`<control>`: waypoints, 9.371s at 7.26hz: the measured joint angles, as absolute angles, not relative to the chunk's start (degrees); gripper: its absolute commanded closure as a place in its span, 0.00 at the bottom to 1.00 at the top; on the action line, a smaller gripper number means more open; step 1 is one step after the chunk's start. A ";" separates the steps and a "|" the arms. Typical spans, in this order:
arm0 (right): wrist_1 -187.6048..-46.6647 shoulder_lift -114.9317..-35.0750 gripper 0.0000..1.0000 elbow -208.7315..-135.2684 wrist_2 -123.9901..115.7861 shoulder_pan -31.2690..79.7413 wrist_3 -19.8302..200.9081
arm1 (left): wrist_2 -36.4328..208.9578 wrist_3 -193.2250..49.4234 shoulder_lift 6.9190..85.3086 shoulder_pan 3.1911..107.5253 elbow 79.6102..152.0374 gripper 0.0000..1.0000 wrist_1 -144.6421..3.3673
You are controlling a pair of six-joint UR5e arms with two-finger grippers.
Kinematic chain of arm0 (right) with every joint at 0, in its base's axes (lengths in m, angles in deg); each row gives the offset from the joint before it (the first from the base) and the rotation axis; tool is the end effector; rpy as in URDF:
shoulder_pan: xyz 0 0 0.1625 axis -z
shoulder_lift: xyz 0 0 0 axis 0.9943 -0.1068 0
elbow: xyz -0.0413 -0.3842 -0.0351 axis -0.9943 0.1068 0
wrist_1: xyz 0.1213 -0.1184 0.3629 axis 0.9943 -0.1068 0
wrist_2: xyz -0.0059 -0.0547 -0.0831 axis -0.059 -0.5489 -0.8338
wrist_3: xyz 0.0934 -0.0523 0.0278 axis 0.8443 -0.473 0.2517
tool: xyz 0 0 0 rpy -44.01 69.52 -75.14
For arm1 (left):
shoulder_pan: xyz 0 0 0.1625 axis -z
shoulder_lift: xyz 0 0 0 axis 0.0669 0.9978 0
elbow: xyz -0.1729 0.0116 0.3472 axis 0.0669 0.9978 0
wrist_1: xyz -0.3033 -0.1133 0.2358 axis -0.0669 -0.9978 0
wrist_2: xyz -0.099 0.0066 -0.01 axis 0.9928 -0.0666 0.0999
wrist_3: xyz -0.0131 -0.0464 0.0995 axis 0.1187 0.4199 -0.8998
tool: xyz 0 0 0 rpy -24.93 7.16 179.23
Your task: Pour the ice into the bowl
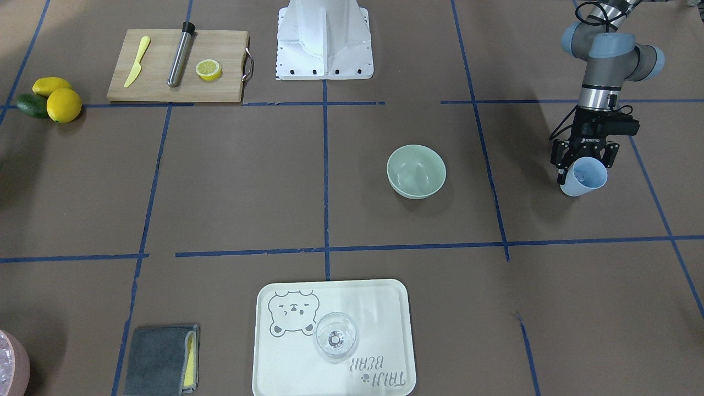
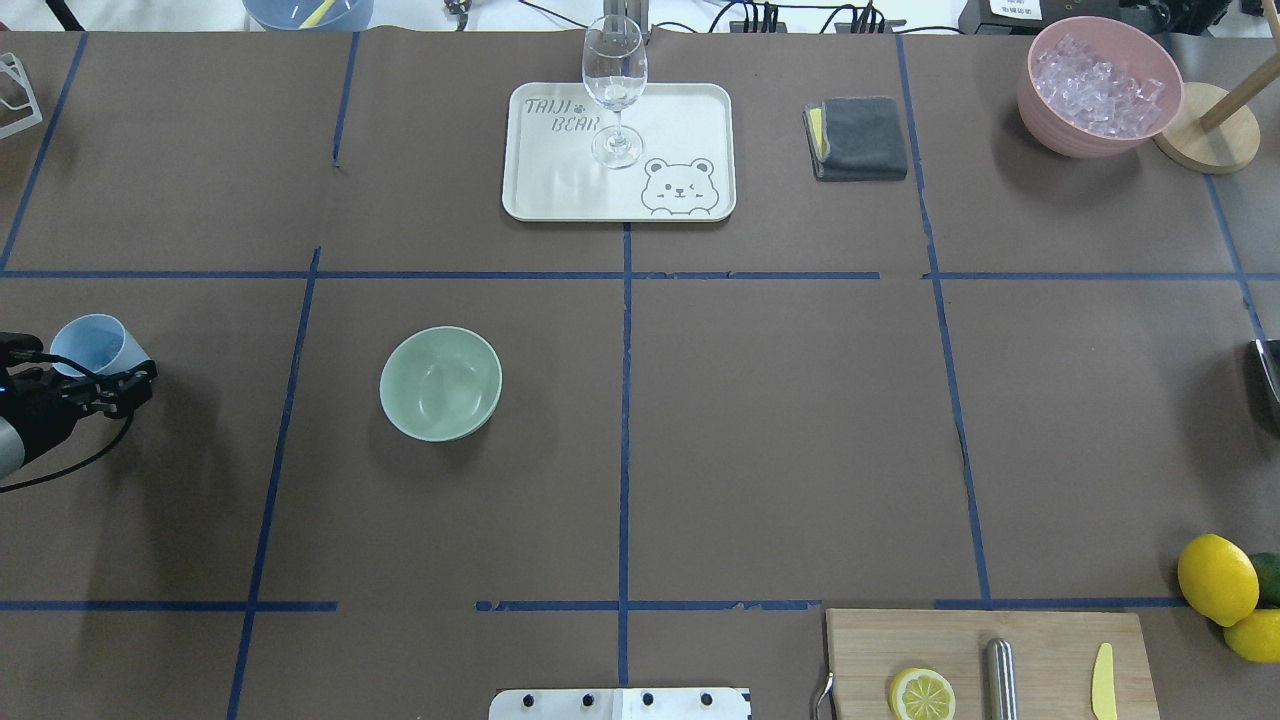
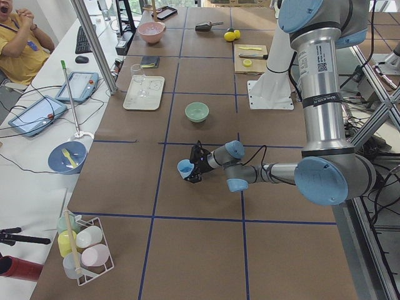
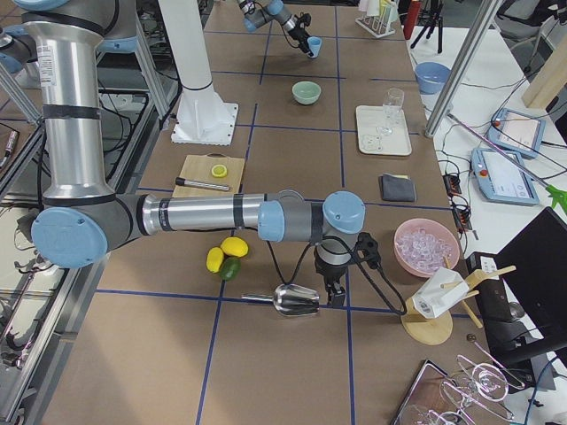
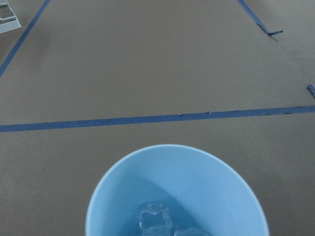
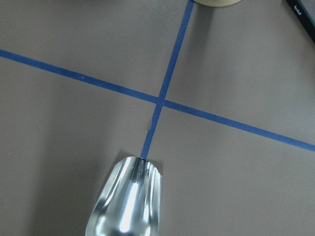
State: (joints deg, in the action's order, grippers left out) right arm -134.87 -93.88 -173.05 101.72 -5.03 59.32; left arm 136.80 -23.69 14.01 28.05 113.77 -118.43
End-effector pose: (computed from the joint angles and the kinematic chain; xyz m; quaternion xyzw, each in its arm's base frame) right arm 0.0545 -0.4870 0.6005 0.0459 -0.3294 -0.1321 0.9338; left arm 0.2713 -0.3660 0.5952 0.3619 0.3668 -0.1143 0.8493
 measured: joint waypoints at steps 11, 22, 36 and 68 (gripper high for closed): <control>-134.89 -95.78 0.00 -172.92 101.65 -5.88 59.29 | 142.99 -67.62 29.38 37.67 121.39 1.00 -111.51; -134.96 -100.27 0.00 -172.91 103.66 -8.76 59.62 | 102.79 -112.27 37.38 14.74 120.42 1.00 -103.63; -134.87 -100.20 0.00 -173.05 103.74 -9.35 59.62 | 93.21 -146.89 40.08 12.41 118.34 1.00 -103.80; -131.47 -100.17 0.00 -172.87 104.90 -9.56 59.80 | 126.34 -25.47 14.77 26.36 108.10 1.00 -130.10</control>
State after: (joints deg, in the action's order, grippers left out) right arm -131.47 -100.17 -172.87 104.90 -9.56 59.80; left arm 126.34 -25.47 14.77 26.36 108.10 -130.10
